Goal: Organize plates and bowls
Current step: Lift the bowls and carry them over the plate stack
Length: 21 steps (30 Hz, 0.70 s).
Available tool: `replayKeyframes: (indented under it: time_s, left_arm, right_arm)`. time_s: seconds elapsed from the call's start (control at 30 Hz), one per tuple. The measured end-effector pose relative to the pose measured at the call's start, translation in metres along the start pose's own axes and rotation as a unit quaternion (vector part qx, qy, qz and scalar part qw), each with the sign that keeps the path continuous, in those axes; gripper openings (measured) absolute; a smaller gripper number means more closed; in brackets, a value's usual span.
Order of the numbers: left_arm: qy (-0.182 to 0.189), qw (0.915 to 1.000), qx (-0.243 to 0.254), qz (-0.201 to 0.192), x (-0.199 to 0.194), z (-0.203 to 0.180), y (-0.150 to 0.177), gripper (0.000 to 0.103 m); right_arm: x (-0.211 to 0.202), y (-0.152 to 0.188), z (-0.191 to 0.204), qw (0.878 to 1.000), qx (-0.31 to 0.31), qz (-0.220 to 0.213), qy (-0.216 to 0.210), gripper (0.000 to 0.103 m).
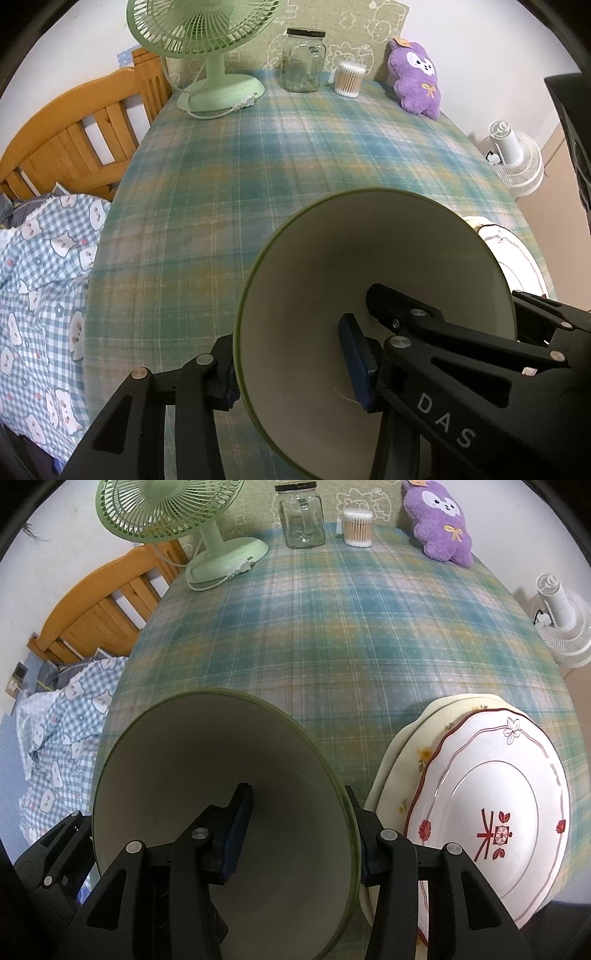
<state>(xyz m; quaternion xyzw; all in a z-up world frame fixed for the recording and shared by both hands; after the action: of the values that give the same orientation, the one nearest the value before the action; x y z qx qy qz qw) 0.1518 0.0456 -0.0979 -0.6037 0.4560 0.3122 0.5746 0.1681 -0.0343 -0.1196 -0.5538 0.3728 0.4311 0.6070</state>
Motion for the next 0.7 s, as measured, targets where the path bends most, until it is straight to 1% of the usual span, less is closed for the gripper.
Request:
replayKeyframes:
  time_s: [0.1, 0.2, 0.5, 0.7]
  left_arm:
    - [0.008, 0.9999, -0.006, 0.01, -0.002, 0.003, 0.0, 0.045]
    - [0.017, 0.9997, 0.0, 0.015, -0.006, 0.003, 0.0, 0.046]
    - [0.036, 0.9984, 0.043, 0.0, -0.03, -0.005, -0.011, 0.045]
    - [0.031, 0.9969, 0.071, -0.012, -0.045, -0.022, -0.021, 0.045]
  right_arm:
    - [-0.003, 0.001, 0.004, 1.0, 0.0, 0.002, 0.008, 0.05]
    - [-0.008, 0.003, 0.004, 1.0, 0.013, 0.003, 0.011, 0.05]
    - [-0.04, 0.003, 0.003, 0.998, 0.05, -0.023, 0.032, 0.05]
    - [-0.06, 0.002, -0.006, 0.997, 0.07, -0.03, 0.03, 0.05]
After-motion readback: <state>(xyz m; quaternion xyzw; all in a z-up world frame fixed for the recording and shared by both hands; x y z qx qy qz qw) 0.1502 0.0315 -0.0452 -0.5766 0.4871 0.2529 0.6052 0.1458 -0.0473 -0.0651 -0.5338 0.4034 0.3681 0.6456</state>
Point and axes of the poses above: each gripper's, at about its wrist camera, not at the fingertips, and x roughly the way its jaws point, z to its left, y to its underside, the point moved 3 cm from there along x, roughly the way its jaws point, and after that the axes turned 1 degree about -x, right-handed, at the moved point
